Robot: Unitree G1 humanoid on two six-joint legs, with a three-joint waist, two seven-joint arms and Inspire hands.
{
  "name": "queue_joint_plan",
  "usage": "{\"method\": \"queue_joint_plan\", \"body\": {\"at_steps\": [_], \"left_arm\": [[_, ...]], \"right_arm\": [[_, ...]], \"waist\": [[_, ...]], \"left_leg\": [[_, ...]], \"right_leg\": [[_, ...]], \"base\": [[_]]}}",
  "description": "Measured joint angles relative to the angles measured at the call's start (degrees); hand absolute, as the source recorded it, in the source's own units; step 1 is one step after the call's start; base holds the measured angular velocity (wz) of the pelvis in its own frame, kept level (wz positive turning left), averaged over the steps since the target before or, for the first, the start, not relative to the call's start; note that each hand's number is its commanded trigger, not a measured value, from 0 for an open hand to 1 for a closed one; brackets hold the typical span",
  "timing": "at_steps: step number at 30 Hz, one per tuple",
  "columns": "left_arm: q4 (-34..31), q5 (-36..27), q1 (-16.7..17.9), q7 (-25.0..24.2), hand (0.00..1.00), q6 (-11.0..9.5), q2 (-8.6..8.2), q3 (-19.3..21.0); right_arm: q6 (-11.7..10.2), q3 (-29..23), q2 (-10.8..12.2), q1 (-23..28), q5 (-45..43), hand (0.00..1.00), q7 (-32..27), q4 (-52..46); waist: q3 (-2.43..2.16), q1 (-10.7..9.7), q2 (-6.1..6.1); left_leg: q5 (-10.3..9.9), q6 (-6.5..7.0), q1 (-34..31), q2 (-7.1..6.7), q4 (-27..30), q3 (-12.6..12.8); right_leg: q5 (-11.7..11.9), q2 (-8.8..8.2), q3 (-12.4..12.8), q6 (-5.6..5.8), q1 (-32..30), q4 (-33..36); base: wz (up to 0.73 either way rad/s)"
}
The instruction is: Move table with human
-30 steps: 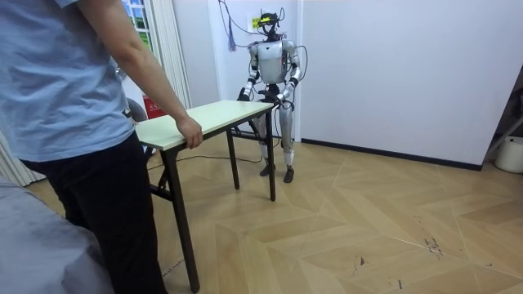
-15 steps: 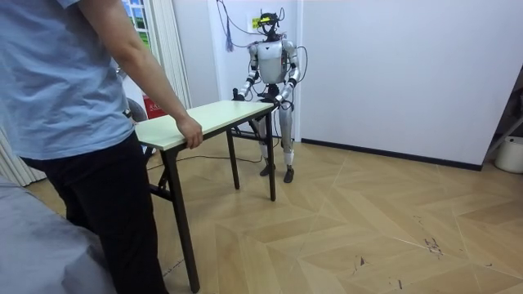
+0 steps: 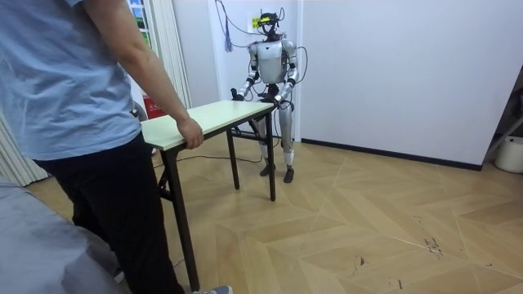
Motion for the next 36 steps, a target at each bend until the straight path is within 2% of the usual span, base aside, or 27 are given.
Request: {"method": "queue_joint_plan", "body": {"at_steps": [4,5,6,7,8,16,22,24,27,36], "left_arm": [[0.0,-1.1,-0.2,0.3,0.0,0.0,-0.57,0.5],[0.0,-1.6,-0.3,0.4,0.09,0.0,-0.8,0.7],[0.0,-2.0,-0.5,0.4,0.62,0.0,-0.88,0.7],[0.0,-2.0,-0.7,0.4,0.83,0.0,-0.92,0.7],[0.0,-2.0,-0.9,0.4,1.0,0.0,-1.06,0.8],[0.0,-2.1,-1.5,0.6,1.0,0.0,-1.63,1.0],[0.1,-2.1,-1.4,4.5,1.0,-0.1,-1.81,1.0],[0.0,-2.1,-1.2,4.5,1.0,0.2,-2.42,0.9],[0.0,-1.9,-1.0,4.8,1.0,-0.9,-2.88,0.9],[-0.1,-1.8,-1.0,5.5,1.0,-1.5,-3.16,0.8]], "right_arm": [[-0.1,-0.1,0.6,0.0,0.0,0.0,0.0,0.0],[-0.1,-0.1,0.7,0.0,0.0,0.19,0.0,0.0],[-0.1,-0.1,0.8,0.0,0.0,1.0,0.0,0.0],[-0.1,-0.1,0.9,0.0,0.0,1.0,0.0,0.0],[-0.1,-0.1,0.9,0.0,0.0,1.0,0.0,0.0],[-0.2,-0.1,0.9,-0.8,0.0,1.0,-1.3,2.8],[-0.5,0.1,1.9,-1.5,-0.3,1.0,-3.1,4.3],[-1.8,0.4,2.0,-1.5,-1.3,1.0,-3.3,4.4],[-2.0,0.6,2.3,-1.4,-1.8,1.0,-3.1,4.4],[-2.1,0.6,2.5,-1.4,-2.6,1.0,-3.5,4.5]], "waist": [[0.0,0.0,0.0],[-0.01,0.0,0.0],[-0.03,0.0,0.03],[-0.04,0.0,0.05],[-0.08,0.0,0.11],[-0.21,0.3,0.34],[-0.21,0.3,0.35],[-0.21,0.6,0.35],[-0.12,0.5,0.18],[-0.13,0.6,0.21]], "left_leg": [[0.0,0.0,0.0,0.01,0.0,0.0],[0.0,0.0,0.0,0.01,0.0,0.0],[0.0,0.0,0.0,0.02,0.0,0.0],[0.0,0.0,0.0,0.02,0.0,0.0],[0.0,0.0,0.0,0.02,0.0,0.0],[0.0,0.0,0.0,0.01,0.0,0.0],[0.0,0.0,-0.4,0.04,-0.4,0.0],[0.0,0.0,-0.1,0.0,-0.7,-0.1],[0.0,0.0,0.6,-0.01,-1.3,-0.5],[0.0,0.0,0.8,-0.06,-1.4,-0.2]], "right_leg": [[0.0,0.0,0.0,-0.02,0.0,0.0],[0.0,0.0,0.0,-0.03,0.0,0.0],[0.0,0.0,0.0,-0.04,0.0,0.0],[0.0,0.0,0.0,-0.05,0.0,0.0],[0.0,0.0,0.0,-0.05,0.0,0.0],[0.0,0.01,0.1,-0.06,0.3,0.0],[0.0,0.08,0.0,-0.06,-0.2,-0.1],[0.1,0.05,-0.1,-0.05,-0.1,-0.1],[0.1,0.1,-0.1,-0.05,0.1,-0.1],[0.1,0.08,0.1,-0.04,0.2,-0.2]], "base": [[0.0],[0.0],[0.0],[0.0],[0.0],[0.0],[-0.01],[-0.02],[-0.05],[0.0]]}}
